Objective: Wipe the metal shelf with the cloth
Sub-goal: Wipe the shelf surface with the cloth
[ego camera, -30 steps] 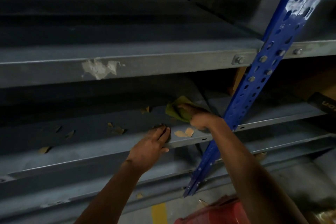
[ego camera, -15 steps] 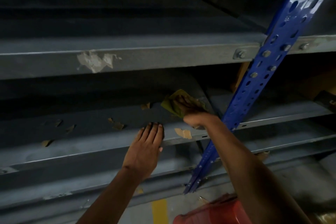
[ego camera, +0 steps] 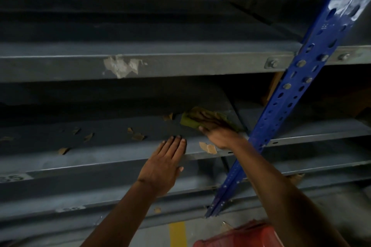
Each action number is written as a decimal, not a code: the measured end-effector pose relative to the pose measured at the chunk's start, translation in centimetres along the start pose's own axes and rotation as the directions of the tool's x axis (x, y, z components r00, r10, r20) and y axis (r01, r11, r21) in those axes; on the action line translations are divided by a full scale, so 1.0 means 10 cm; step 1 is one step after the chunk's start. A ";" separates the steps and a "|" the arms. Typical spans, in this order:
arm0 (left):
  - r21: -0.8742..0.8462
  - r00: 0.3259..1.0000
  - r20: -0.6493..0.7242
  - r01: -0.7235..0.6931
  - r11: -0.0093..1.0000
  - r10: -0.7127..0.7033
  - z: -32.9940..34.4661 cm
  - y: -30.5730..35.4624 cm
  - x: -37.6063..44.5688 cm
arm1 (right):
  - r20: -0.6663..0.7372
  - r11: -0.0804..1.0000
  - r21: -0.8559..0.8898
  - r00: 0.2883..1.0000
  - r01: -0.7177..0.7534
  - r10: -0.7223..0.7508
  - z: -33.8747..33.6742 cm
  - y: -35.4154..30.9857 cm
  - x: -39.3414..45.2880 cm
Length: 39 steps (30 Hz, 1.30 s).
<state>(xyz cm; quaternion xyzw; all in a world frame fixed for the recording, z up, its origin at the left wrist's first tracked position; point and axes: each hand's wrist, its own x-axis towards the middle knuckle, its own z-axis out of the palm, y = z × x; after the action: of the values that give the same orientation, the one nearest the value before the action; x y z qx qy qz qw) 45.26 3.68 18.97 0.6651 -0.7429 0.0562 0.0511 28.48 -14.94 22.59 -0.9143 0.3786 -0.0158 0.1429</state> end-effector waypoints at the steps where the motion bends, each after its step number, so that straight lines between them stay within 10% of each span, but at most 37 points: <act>1: -0.003 1.000 -0.002 0.001 1.000 -0.001 0.00 0.00 0.00 | 0.009 1.000 0.014 1.000 0.009 -0.009 0.02 0.00 -0.06; 7: -0.050 0.999 0.032 -0.020 0.999 0.022 -0.04 -0.03 -0.06 | -0.064 0.963 0.270 0.998 0.002 0.016 0.08 0.03 -0.35; 13: -0.015 0.997 -0.013 0.076 0.997 -0.076 -0.02 -0.16 -0.42 | 0.000 0.999 -0.037 0.999 0.037 -0.037 0.07 -0.15 0.04; 24: -0.086 0.996 0.062 0.062 0.994 -0.057 -0.01 -0.23 -0.46 | -0.093 0.919 0.375 0.982 -0.120 0.166 0.08 -0.23 0.26; 31: -0.095 0.997 0.058 0.058 0.994 -0.052 -0.01 -0.23 -0.46 | -0.026 0.965 0.260 0.999 0.043 -0.037 0.14 -0.51 0.66; 39: -0.219 0.997 0.055 0.072 0.973 -0.061 -0.06 -0.24 -0.47 | 0.025 0.762 0.630 0.984 -0.152 0.176 0.21 -0.15 0.12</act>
<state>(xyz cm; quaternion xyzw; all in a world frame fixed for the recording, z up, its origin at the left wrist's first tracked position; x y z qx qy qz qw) 48.12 8.10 18.86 0.6809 -0.7229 -0.0441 0.1087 30.64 -14.24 20.94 -0.7770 0.4323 -0.1449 0.4341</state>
